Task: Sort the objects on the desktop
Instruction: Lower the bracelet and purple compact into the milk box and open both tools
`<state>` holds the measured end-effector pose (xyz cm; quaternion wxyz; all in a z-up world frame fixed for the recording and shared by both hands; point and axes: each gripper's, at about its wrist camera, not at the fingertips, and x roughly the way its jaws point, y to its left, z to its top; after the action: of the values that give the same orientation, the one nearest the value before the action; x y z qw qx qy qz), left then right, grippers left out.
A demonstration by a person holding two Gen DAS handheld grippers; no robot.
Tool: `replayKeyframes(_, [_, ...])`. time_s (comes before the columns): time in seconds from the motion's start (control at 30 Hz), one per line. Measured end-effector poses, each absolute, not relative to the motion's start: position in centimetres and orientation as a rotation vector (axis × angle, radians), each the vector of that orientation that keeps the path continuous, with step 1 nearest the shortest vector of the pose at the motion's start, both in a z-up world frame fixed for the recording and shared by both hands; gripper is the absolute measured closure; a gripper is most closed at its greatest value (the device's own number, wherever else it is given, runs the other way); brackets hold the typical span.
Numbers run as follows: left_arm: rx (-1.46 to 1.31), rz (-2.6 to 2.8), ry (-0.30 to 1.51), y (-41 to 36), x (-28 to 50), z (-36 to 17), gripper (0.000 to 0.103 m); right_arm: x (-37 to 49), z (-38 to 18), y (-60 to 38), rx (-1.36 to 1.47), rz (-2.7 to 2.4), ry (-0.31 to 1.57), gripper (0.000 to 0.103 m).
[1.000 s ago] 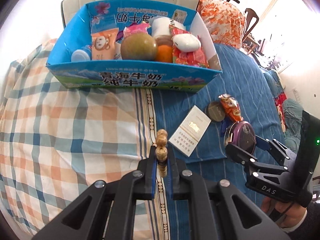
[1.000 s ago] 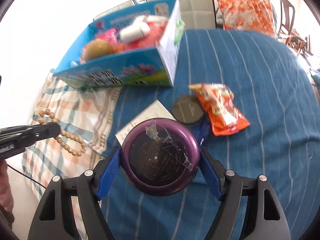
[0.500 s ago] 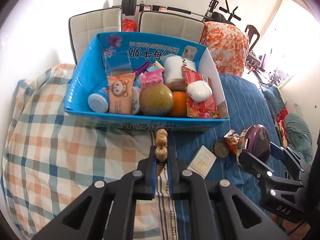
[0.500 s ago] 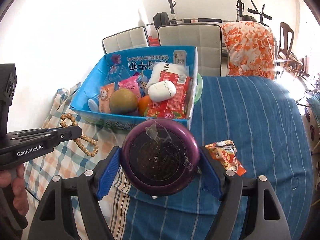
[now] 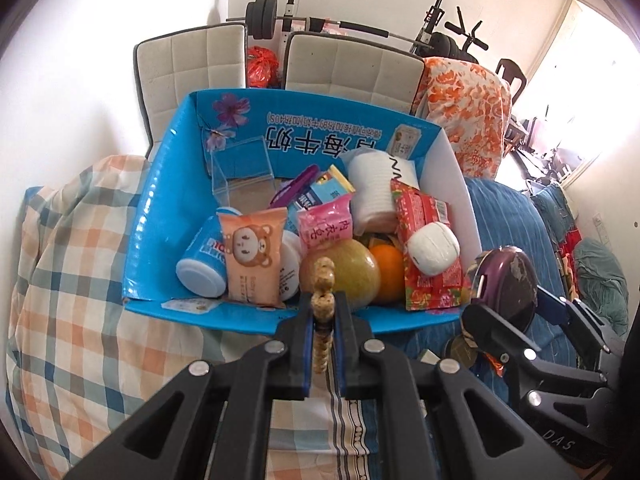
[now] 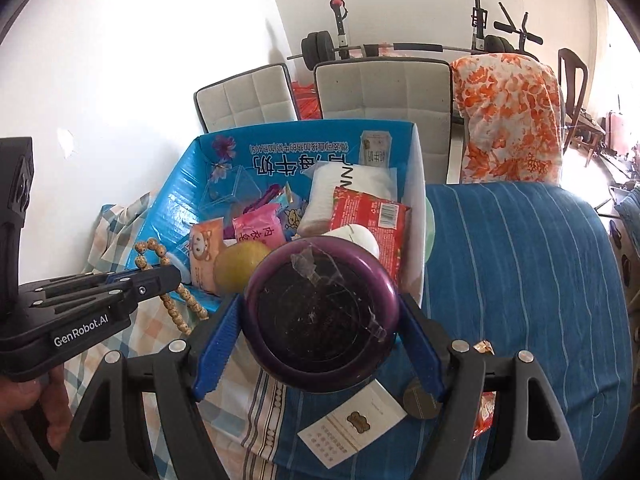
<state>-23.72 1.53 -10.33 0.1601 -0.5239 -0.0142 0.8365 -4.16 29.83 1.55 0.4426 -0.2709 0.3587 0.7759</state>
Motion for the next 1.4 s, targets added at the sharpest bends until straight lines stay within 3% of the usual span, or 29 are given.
replayKeyframes(0.7, [-1.548, 2.416, -0.133, -0.1, -33.0, -12.7, 0.095, -11.3, -1.0, 36.7, -0.769, 1.921, 0.833, 0.025])
replayKeyframes(1.23, [-1.621, 2.391, -0.16, 0.3, -34.9, -14.9, 0.094, -13.1, -2.3, 39.1, -0.845, 1.92, 0.826, 0.024])
replayKeyframes(1.27, [-1.62, 2.39, -0.175, 0.2, -34.8, -14.9, 0.089, -13.0, -2.3, 39.1, -0.85, 1.922, 0.834, 0.023])
replayKeyframes(1.4, [-1.618, 2.427, -0.198, -0.2, -34.2, -14.0, 0.041, -11.3, -1.6, 38.6, -0.793, 1.946, 0.866, 0.017])
